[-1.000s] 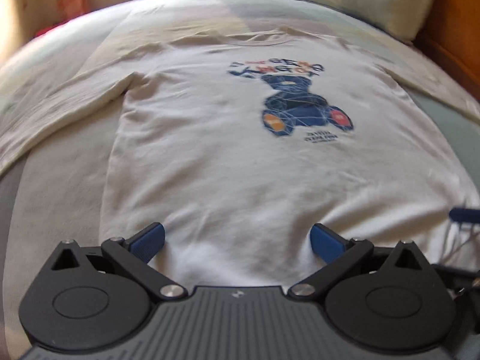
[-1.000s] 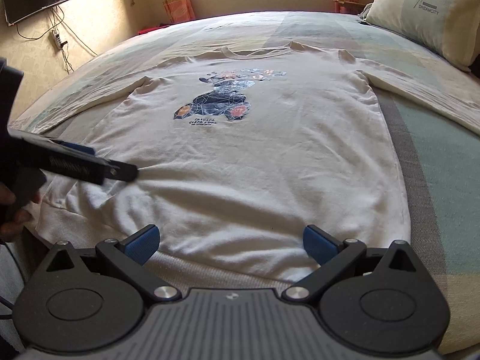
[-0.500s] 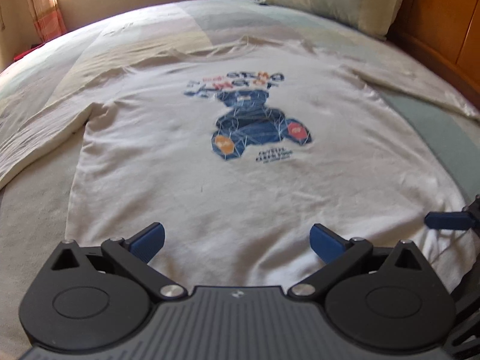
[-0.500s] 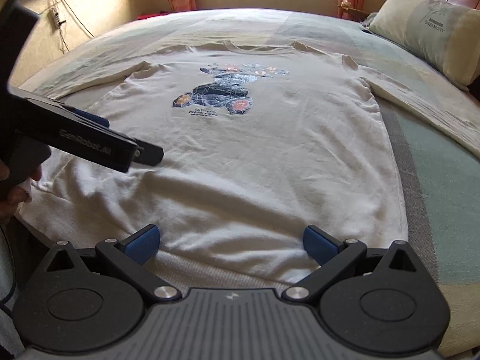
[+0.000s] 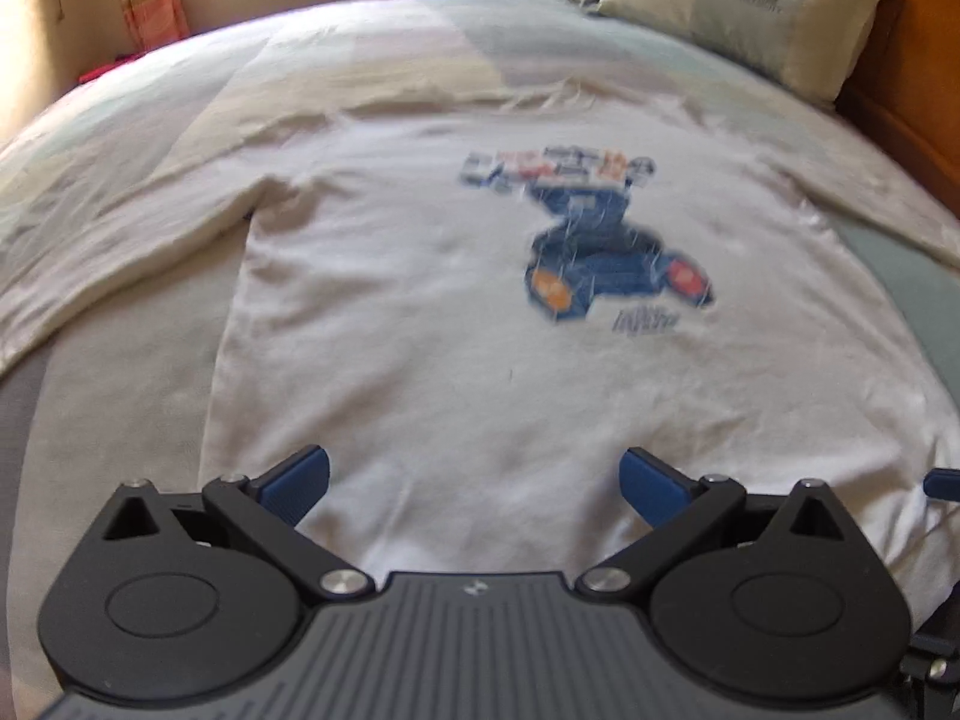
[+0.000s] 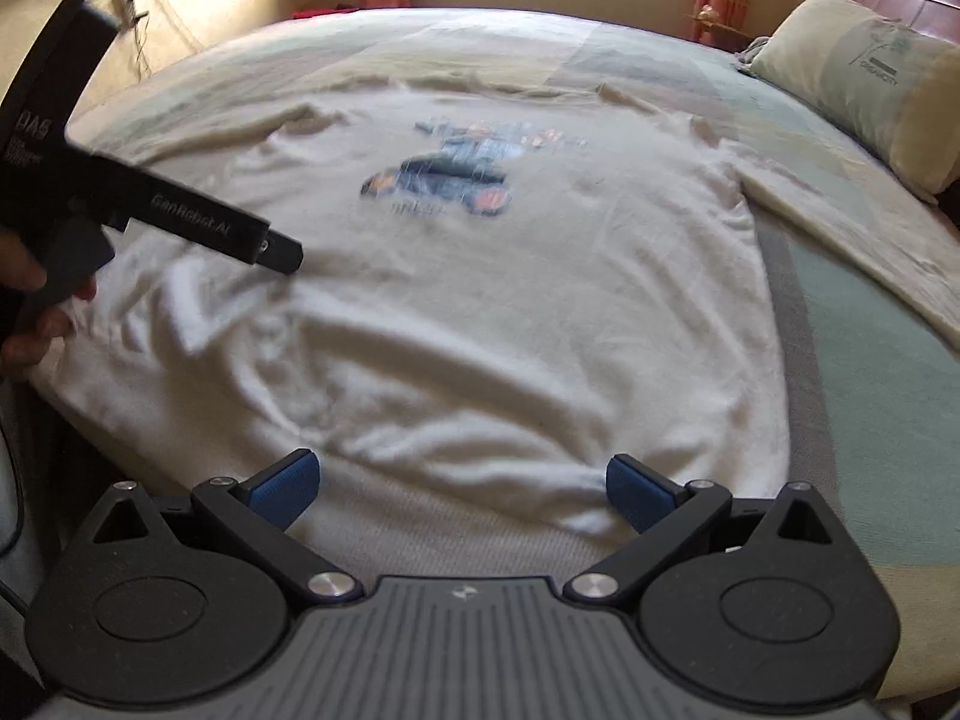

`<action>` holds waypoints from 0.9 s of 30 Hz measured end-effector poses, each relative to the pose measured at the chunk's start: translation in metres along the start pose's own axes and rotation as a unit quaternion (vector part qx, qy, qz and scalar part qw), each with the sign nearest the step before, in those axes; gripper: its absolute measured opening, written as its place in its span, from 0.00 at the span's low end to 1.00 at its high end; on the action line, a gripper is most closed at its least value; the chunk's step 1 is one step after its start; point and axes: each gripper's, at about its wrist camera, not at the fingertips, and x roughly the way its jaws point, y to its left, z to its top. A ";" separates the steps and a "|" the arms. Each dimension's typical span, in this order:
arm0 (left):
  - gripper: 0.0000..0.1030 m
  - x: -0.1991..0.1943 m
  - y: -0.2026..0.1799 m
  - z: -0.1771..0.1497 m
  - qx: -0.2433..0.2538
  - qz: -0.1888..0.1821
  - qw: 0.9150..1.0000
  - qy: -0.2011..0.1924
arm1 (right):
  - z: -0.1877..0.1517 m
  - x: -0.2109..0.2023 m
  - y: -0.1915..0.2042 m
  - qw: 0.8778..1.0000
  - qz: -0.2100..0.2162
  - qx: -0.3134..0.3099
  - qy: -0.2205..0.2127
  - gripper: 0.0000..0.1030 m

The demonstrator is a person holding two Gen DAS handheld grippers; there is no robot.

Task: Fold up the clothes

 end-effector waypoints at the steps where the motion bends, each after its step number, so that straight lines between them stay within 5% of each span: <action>1: 0.99 0.001 -0.002 0.004 0.001 -0.003 1.000 0.000 | 0.004 0.000 -0.002 1.000 -0.004 0.007 -0.013 1.00; 6: 0.99 0.011 -0.009 0.006 -0.003 -0.003 1.000 0.011 | 0.010 0.027 -0.021 0.998 0.010 0.065 0.009 1.00; 12: 0.99 0.011 -0.007 -0.008 -0.012 -0.004 1.000 0.015 | -0.013 0.009 -0.013 1.000 -0.006 0.022 -0.004 1.00; 17: 0.99 -0.001 -0.011 -0.003 -0.012 -0.013 1.000 0.016 | -0.005 -0.012 -0.043 0.996 -0.012 0.074 -0.041 1.00; 22: 0.99 -0.011 -0.026 -0.003 0.005 -0.035 0.999 0.025 | 0.017 -0.019 -0.129 0.983 -0.124 0.110 -0.082 1.00; 27: 0.99 -0.014 -0.045 -0.012 0.036 -0.047 0.997 0.043 | 0.035 -0.008 -0.258 0.951 -0.237 0.171 -0.105 1.00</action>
